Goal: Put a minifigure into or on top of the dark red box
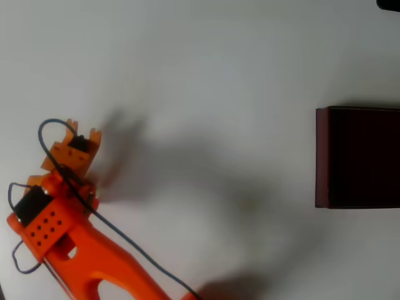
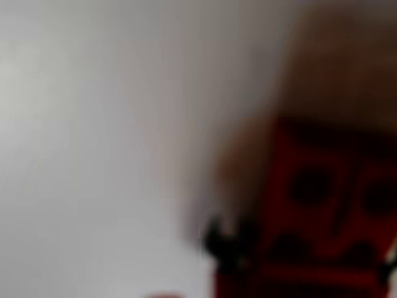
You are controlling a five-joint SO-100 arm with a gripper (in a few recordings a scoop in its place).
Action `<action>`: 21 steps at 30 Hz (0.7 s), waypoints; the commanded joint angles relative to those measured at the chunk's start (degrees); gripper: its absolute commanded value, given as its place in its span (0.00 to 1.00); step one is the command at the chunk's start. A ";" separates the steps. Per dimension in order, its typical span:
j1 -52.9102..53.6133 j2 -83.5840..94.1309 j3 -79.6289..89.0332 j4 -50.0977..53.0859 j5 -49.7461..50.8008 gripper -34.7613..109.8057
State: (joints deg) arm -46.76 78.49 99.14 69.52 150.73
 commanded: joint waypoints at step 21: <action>3.34 0.53 -4.39 2.81 -2.99 0.38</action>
State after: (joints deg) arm -42.98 78.49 96.50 71.63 147.74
